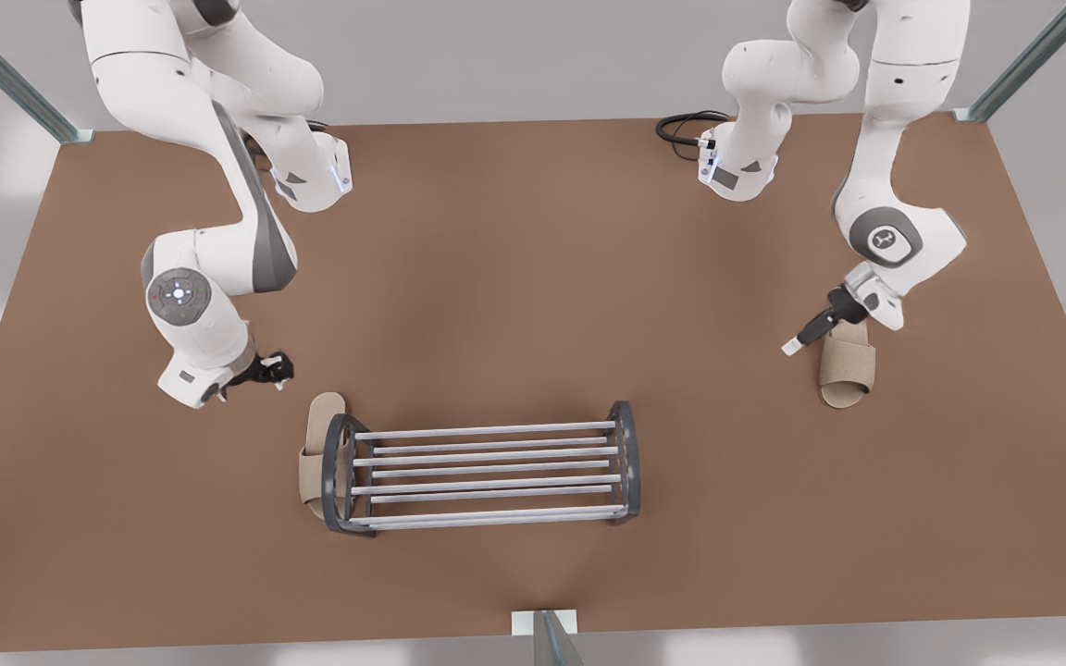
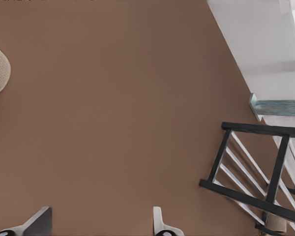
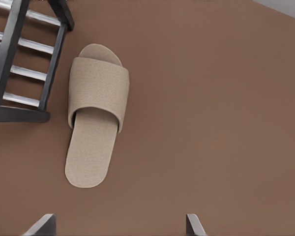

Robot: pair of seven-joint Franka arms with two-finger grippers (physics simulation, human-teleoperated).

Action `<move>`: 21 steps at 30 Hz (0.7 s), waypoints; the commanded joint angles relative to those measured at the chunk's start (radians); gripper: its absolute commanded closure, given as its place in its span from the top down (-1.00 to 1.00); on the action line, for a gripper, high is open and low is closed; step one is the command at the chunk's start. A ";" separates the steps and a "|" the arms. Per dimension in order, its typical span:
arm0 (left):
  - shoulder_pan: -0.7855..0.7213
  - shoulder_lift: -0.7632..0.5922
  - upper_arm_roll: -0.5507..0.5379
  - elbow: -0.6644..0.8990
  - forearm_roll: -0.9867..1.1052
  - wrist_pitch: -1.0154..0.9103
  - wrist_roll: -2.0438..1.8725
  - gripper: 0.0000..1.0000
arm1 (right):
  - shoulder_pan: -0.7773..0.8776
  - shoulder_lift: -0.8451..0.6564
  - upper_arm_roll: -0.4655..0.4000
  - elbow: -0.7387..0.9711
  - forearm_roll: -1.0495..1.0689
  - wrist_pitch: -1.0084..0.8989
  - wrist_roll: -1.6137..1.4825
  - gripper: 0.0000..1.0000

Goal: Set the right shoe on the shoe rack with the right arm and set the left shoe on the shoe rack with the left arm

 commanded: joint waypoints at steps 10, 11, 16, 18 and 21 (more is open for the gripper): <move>0.096 0.013 0.223 -0.210 -0.838 0.037 2.051 1.00 | -0.001 0.162 0.018 -0.091 -0.502 0.851 -1.132 1.00; 0.096 0.016 0.223 -0.210 -0.865 0.026 2.051 1.00 | -0.001 0.177 0.017 -0.076 -0.559 0.846 -1.120 1.00; 0.121 0.029 0.222 -0.215 -1.060 -0.060 1.977 1.00 | -0.055 0.194 0.020 -0.053 -1.189 0.742 -0.295 1.00; 0.144 0.036 0.223 -0.215 -1.062 -0.060 1.902 1.00 | -0.098 0.217 0.018 -0.057 -1.237 0.825 -0.241 1.00; 0.147 0.058 0.211 -0.210 -1.063 -0.063 1.576 1.00 | -0.185 0.312 0.018 -0.057 -1.226 1.000 -0.223 1.00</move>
